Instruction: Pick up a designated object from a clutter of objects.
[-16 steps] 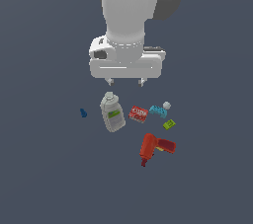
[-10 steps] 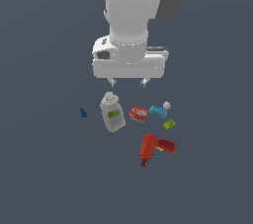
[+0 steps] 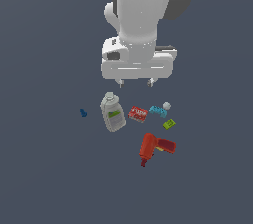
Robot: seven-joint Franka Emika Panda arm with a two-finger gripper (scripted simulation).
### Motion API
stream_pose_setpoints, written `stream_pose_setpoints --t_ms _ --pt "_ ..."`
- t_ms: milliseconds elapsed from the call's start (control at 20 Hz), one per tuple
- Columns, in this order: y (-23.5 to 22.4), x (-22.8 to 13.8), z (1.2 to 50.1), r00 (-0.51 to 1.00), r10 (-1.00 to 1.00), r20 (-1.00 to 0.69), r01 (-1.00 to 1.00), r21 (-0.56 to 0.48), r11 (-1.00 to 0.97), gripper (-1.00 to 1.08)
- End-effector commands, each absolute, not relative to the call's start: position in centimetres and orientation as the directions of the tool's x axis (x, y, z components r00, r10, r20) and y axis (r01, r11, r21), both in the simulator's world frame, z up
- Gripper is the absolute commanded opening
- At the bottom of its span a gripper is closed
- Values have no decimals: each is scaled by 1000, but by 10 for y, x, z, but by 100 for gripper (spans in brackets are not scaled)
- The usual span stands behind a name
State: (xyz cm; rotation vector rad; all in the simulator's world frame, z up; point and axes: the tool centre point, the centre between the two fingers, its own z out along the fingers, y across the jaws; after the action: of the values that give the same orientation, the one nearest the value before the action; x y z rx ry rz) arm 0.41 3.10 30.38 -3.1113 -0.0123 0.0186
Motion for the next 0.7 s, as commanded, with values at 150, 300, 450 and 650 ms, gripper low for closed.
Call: stream_pose_setpoints --t_ms 150,300,450,650 --pt "34 4 298 999 31 -11 30 -27 -999 100" --pt "38 5 289 998 68 -11 68 -22 -997 100" --pt "45 5 276 992 122 -10 122 -15 -992 100" --pt "57 4 253 975 221 -10 221 -4 -975 100"
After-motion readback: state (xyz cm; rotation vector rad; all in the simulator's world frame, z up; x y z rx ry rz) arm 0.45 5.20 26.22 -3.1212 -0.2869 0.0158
